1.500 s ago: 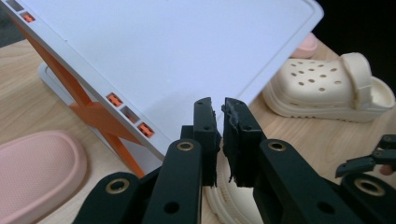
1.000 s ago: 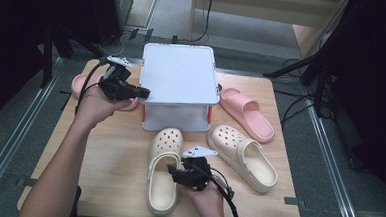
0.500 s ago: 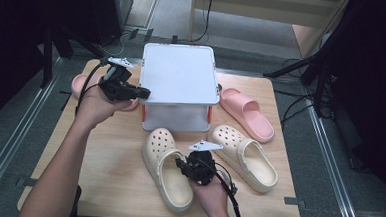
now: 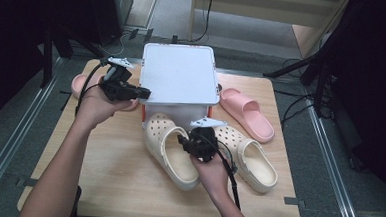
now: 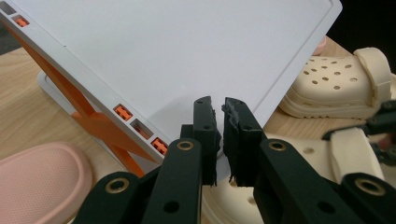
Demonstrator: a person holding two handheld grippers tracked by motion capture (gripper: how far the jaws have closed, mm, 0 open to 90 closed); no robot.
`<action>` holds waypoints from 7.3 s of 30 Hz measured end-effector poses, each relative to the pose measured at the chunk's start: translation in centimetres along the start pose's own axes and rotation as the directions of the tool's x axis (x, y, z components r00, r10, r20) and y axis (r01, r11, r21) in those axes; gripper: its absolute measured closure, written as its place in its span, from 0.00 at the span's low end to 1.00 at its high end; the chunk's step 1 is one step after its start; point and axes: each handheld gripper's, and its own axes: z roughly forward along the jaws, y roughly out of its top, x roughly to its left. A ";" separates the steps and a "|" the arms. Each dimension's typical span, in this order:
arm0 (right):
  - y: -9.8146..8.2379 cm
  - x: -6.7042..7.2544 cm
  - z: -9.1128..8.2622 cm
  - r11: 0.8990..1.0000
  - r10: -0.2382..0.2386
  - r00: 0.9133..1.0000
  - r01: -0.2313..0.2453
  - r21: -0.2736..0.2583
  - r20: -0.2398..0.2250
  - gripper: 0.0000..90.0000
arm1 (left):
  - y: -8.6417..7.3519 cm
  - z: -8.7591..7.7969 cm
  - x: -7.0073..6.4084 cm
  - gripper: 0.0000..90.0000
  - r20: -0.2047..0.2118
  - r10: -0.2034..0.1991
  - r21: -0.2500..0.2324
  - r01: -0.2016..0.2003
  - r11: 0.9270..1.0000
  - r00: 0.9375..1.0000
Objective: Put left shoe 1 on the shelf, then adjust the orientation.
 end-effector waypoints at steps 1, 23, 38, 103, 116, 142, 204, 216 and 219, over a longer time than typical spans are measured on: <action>0.3 -0.1 0.3 1.000 -0.004 1.000 0.004 -0.005 0.006 0.87 | 0.0 0.0 0.0 0.92 0.003 0.000 0.000 0.000 1.000 1.000; 1.8 -1.7 6.8 0.993 0.114 0.989 -0.110 -0.046 0.092 0.76 | -0.1 0.0 0.2 0.92 0.012 -0.001 -0.006 0.001 1.000 1.000; 0.7 -1.5 1.8 0.999 0.005 1.000 -0.004 -0.051 0.017 0.80 | -0.1 0.0 0.2 0.92 0.012 -0.005 -0.006 0.005 1.000 1.000; -3.9 0.4 4.6 0.973 -0.232 0.964 0.229 -0.036 -0.131 1.00 | -0.1 -0.1 0.2 0.91 0.014 -0.014 -0.004 0.014 1.000 1.000; -0.2 0.1 8.5 0.976 -0.216 0.969 0.215 -0.025 -0.117 1.00 | -0.1 -0.1 0.3 0.91 0.022 -0.023 -0.009 0.023 1.000 1.000; 1.0 0.6 9.7 0.983 -0.181 0.971 0.182 -0.007 -0.156 0.95 | -0.2 -0.4 0.6 0.89 -0.005 -0.039 -0.014 0.039 0.999 0.999; -6.6 -12.0 -11.4 0.994 -0.080 0.992 0.072 -0.082 -0.096 0.67 | -6.9 4.3 -4.8 0.60 0.030 0.016 0.039 -0.017 0.999 0.999; -8.5 -13.3 -12.2 0.998 -0.040 0.999 0.039 -0.043 -0.026 0.63 | -6.7 5.2 -4.8 0.60 0.043 0.024 0.059 -0.027 0.998 0.999; -8.6 -13.4 -11.1 0.999 -0.030 0.999 0.029 -0.012 -0.026 0.63 | -6.7 5.1 -4.8 0.60 0.041 0.027 0.056 -0.029 0.998 0.999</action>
